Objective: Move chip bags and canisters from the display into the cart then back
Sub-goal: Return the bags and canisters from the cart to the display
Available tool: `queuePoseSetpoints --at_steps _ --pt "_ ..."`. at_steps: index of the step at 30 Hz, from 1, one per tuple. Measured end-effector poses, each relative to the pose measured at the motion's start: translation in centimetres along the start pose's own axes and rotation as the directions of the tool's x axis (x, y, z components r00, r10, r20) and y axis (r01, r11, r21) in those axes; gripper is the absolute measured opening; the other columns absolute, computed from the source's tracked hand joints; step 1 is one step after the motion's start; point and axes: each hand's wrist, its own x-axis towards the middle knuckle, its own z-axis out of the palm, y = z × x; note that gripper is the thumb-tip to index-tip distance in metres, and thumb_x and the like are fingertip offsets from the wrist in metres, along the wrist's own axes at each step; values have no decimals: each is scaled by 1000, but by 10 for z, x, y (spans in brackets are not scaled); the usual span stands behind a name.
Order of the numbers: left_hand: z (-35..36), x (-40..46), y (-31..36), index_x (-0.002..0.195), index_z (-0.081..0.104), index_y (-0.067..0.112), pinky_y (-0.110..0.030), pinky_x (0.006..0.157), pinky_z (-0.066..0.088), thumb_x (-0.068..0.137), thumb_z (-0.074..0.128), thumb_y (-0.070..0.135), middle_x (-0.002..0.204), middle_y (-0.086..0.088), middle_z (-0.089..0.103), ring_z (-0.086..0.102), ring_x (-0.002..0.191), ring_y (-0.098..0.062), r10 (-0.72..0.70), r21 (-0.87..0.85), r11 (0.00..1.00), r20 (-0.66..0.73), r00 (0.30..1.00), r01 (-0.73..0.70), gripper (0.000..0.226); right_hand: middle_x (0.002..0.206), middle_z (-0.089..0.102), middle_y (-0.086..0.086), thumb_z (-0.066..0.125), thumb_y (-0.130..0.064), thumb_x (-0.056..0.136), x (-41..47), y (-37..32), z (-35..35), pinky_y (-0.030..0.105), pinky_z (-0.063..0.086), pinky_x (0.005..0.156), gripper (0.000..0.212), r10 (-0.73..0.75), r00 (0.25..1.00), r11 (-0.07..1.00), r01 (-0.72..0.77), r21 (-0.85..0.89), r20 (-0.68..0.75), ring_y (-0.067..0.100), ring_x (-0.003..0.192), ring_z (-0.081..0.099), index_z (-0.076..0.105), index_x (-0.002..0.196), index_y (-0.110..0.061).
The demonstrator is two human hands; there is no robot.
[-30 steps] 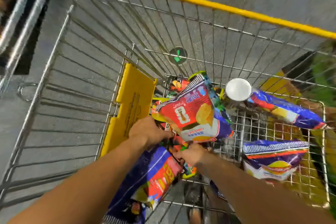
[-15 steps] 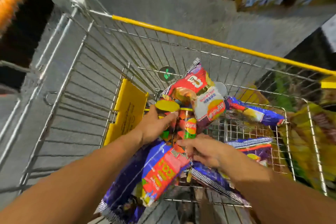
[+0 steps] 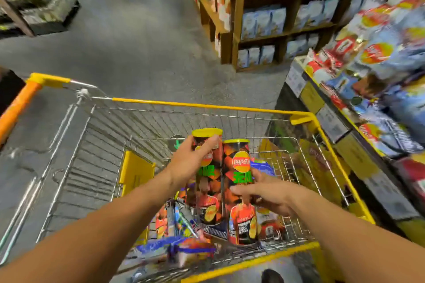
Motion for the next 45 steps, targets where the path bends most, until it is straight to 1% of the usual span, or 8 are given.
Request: queuePoseSetpoints --at_steps 7,10,17,22,25,32,37,45 --pt "82 1 64 123 49 30 -41 103 47 59 54 93 119 12 64 62 112 -11 68 60 995 115 991 -76 90 77 67 6 73 -47 83 -90 -28 -63 34 49 78 32 -113 972 989 131 75 -207 16 72 64 60 91 -19" --pt "128 -11 101 108 50 25 -9 75 50 85 68 55 97 12 64 63 86 5 114 58 990 163 980 -125 42 63 61 5 69 -42 86 -131 -28 -99 27 43 69 32 -168 958 982 183 47 -232 12 59 58 62 68 -16" --pt "227 -33 161 119 49 28 -50 95 52 54 78 59 115 1 67 65 106 -19 222 84 964 263 939 -252 78 97 75 9 86 -30 72 -231 -2 -180 35 57 78 65 -274 871 946 320 50 -409 23 87 73 54 128 -28" --pt "300 -70 209 124 54 35 -43 99 52 78 78 44 118 12 69 67 107 -9 339 37 925 376 862 -379 53 96 76 7 92 -38 60 -316 19 -227 42 56 88 81 -320 790 929 371 -9 -523 19 85 72 51 129 -26" --pt "338 -89 231 126 53 37 -37 98 52 73 79 52 117 15 68 65 107 -3 424 1 888 390 818 -460 61 68 71 -2 84 -23 77 -364 27 -244 27 46 60 47 -331 757 917 398 -4 -563 9 56 62 57 116 -23" --pt "446 -149 277 123 38 39 1 73 42 90 68 36 103 37 41 47 77 33 490 2 820 514 704 -572 45 88 76 -6 83 -28 77 -472 74 -296 26 45 66 45 -344 634 899 435 -48 -693 8 70 68 62 116 -29" --pt "519 -165 298 123 57 35 -36 97 52 76 76 57 113 18 68 65 107 -4 520 -58 794 581 626 -605 56 111 73 -6 90 -38 65 -525 109 -334 34 51 83 65 -289 524 897 441 -35 -801 14 105 68 62 123 -30" --pt "627 -180 310 136 48 39 -39 100 51 66 78 66 128 17 60 59 118 -12 504 -108 761 719 479 -639 81 118 71 -9 93 -45 54 -580 169 -381 45 47 102 77 -168 382 905 426 12 -909 14 115 62 62 123 -33"
